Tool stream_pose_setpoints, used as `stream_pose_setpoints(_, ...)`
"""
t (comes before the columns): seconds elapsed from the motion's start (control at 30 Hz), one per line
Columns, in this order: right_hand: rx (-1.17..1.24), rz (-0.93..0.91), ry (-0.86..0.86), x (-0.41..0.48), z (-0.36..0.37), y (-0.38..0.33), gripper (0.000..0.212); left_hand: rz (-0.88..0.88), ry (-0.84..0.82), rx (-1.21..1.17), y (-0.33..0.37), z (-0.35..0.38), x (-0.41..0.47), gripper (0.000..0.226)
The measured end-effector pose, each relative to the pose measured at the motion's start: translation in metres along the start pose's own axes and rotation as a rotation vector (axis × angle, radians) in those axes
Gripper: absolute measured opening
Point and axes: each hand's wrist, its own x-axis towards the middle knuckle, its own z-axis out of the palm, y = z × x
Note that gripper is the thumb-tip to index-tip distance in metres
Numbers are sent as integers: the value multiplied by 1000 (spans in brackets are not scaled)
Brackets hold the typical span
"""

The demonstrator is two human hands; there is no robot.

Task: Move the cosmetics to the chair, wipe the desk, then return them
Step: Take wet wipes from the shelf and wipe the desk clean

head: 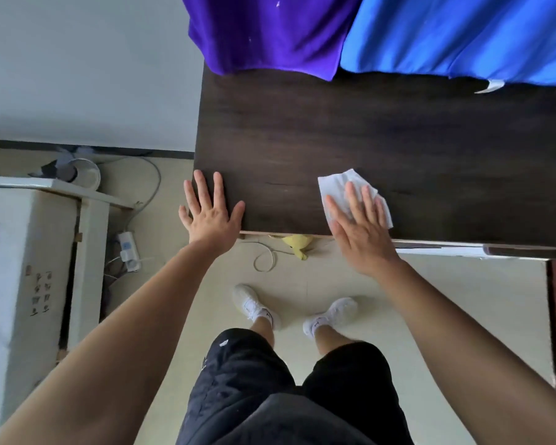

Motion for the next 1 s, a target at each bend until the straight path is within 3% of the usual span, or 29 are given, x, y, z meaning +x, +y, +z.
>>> stream_pose_setpoints(0.1, 28, 172, -6, -17, -5, 34, 56, 12, 10, 13, 2, -1, 2, 75)
stream_pose_setpoints(0.2, 69, 304, 42, -2, -5, 5, 59, 10, 30, 34, 4, 0, 2, 76)
stream_pose_setpoints(0.37, 66, 0, 100, 22, 14, -90, 54, -10, 39, 45, 4, 0, 4, 76)
stream_pose_setpoints(0.5, 43, -118, 91, 12, 18, -67, 52, -33, 48, 58, 7, -1, 4, 75)
stream_pose_setpoints(0.77, 73, 296, 82, -27, -1, 85, 57, -40, 37, 86, 8, 1, 4, 76)
stream_pose_setpoints(1.0, 86, 433, 133, -7, 5, 44, 58, -15, 33, 73, 9, -2, 0, 76)
